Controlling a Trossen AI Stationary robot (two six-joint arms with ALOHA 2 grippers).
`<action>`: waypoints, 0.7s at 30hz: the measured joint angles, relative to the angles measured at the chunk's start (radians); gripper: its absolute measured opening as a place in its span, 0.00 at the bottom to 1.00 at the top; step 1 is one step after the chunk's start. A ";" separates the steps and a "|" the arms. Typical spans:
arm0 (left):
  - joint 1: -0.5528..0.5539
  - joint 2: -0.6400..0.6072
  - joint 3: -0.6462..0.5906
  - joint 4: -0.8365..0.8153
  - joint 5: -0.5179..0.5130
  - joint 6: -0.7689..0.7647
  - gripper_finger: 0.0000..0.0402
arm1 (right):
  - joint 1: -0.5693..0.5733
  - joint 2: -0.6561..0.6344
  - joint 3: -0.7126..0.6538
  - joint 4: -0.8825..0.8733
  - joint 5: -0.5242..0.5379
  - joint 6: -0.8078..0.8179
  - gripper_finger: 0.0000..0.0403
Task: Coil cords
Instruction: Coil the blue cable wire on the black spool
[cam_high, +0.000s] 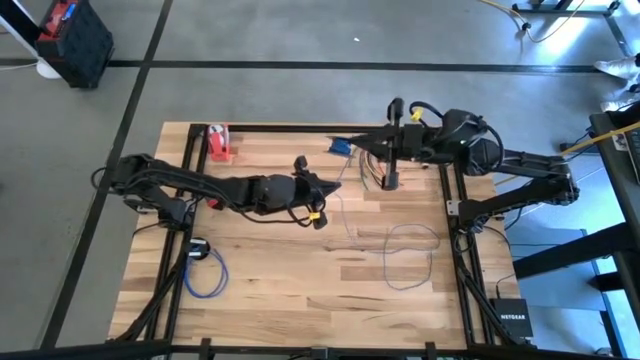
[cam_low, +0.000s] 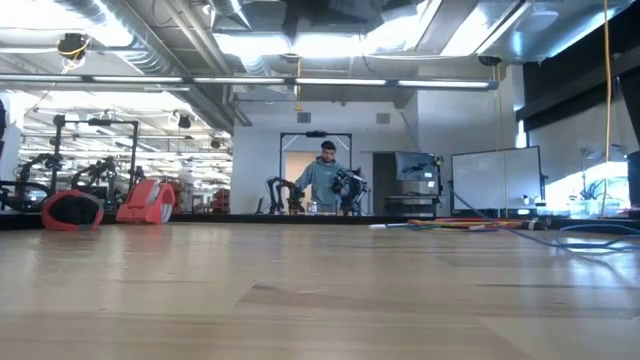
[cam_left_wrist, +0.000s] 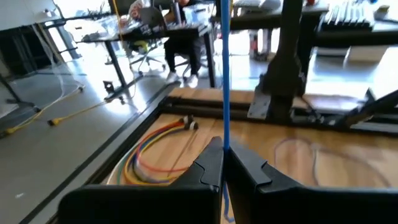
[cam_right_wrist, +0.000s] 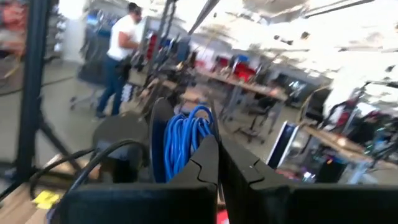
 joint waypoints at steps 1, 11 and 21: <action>0.000 -0.005 0.000 -0.012 -0.011 0.002 0.01 | 0.000 0.000 0.010 -0.038 -0.013 0.000 0.01; 0.019 -0.166 -0.006 -0.235 -0.051 0.001 0.01 | -0.001 -0.021 0.051 -0.367 -0.079 -0.012 0.01; 0.019 -0.311 -0.003 -0.274 -0.051 -0.031 0.01 | -0.001 -0.002 0.025 -0.522 0.024 -0.093 0.01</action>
